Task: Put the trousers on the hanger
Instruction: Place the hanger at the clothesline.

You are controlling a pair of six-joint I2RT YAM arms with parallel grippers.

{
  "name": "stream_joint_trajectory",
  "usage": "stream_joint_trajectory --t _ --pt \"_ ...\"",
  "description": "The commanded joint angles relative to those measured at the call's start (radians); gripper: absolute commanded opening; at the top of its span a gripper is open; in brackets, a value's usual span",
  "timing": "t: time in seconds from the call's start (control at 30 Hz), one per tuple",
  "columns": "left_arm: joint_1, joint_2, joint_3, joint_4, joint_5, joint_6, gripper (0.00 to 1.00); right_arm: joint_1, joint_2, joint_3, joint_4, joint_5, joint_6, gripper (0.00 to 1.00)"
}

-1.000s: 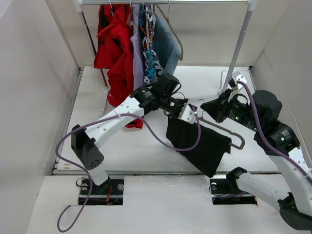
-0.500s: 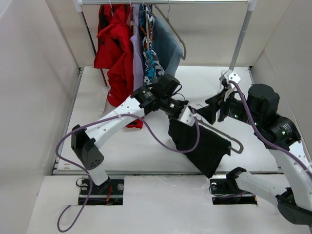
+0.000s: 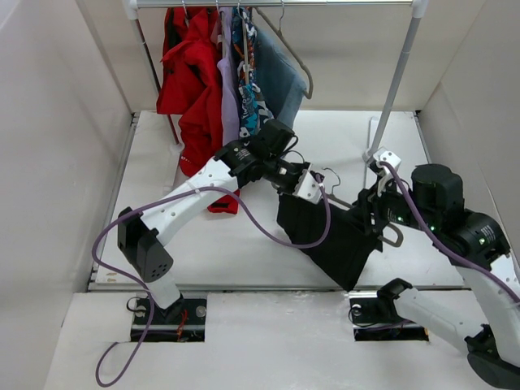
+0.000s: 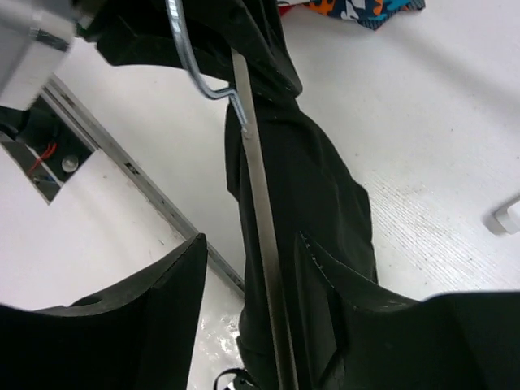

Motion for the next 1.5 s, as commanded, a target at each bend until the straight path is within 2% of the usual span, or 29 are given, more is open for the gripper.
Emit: stream_joint_trajectory --t 0.0,0.03,0.1,0.13,0.23,0.27,0.37,0.4,0.43,0.47,0.57,0.63,0.7,0.77,0.8,0.9,0.97,1.17,1.33,1.47 --pt "0.001 -0.049 0.056 0.038 0.086 -0.013 0.0 0.01 0.006 -0.014 -0.011 0.039 0.01 0.52" --pt "0.001 -0.049 0.056 0.038 0.086 -0.013 0.0 0.01 0.006 -0.023 -0.011 0.039 0.01 0.52" --pt "0.001 -0.049 0.056 0.047 0.096 -0.026 0.0 0.019 0.015 -0.023 0.003 0.039 0.01 0.46" --pt "0.001 -0.049 0.056 0.047 0.096 -0.026 0.0 0.019 0.015 -0.023 0.017 0.039 0.01 0.32" --pt "0.001 -0.049 0.056 0.047 0.096 -0.026 0.0 0.019 0.015 -0.023 0.026 0.03 0.01 0.13" --pt "0.001 -0.058 0.056 0.047 0.096 -0.036 0.0 0.019 0.015 -0.023 0.026 0.03 0.01 0.0" --pt "0.001 -0.071 0.024 0.103 0.071 -0.11 0.0 0.019 0.006 -0.001 0.037 0.039 0.03 0.0" --pt "0.001 -0.071 0.015 0.125 0.062 -0.135 0.03 0.019 0.006 0.0 0.046 0.049 0.044 0.0" --pt "0.001 -0.08 0.015 0.16 0.039 -0.157 0.35 0.019 0.006 0.018 0.046 0.05 0.058 0.0" --pt "0.001 -0.089 0.001 0.173 0.027 -0.178 0.48 0.019 0.006 0.032 0.046 0.077 0.058 0.0" --pt "0.001 -0.1 0.001 0.173 -0.025 -0.229 0.73 0.019 0.039 0.104 0.034 0.147 0.081 0.0" --pt "0.001 -0.121 0.001 0.183 -0.061 -0.261 0.85 0.019 0.081 0.171 0.021 0.189 0.081 0.0" --pt "0.001 -0.159 -0.025 0.243 -0.146 -0.367 0.96 0.019 0.113 0.223 -0.003 0.265 0.081 0.0" --pt "0.011 -0.201 -0.054 0.307 -0.22 -0.462 0.99 0.019 0.156 0.302 -0.022 0.327 0.09 0.0" --pt "0.011 -0.225 -0.101 0.388 -0.299 -0.556 0.99 0.019 0.17 0.326 -0.032 0.386 0.09 0.0" --pt "0.021 -0.34 -0.183 0.517 -0.445 -0.644 0.99 -0.003 0.22 0.414 -0.032 0.459 0.09 0.0" --pt "0.021 -0.423 -0.253 0.55 -0.495 -0.71 0.99 -0.027 0.248 0.484 -0.043 0.507 0.081 0.0" --pt "0.021 -0.592 -0.393 0.55 -0.579 -0.871 0.99 -0.093 0.39 0.702 -0.077 0.536 0.026 0.0" --pt "0.021 -0.658 -0.479 0.573 -0.601 -0.896 0.99 -0.144 0.493 0.835 -0.077 0.524 -0.014 0.0" --pt "0.03 -0.658 -0.499 0.573 -0.636 -0.905 0.99 -0.179 0.603 0.934 0.013 0.493 -0.071 0.0"
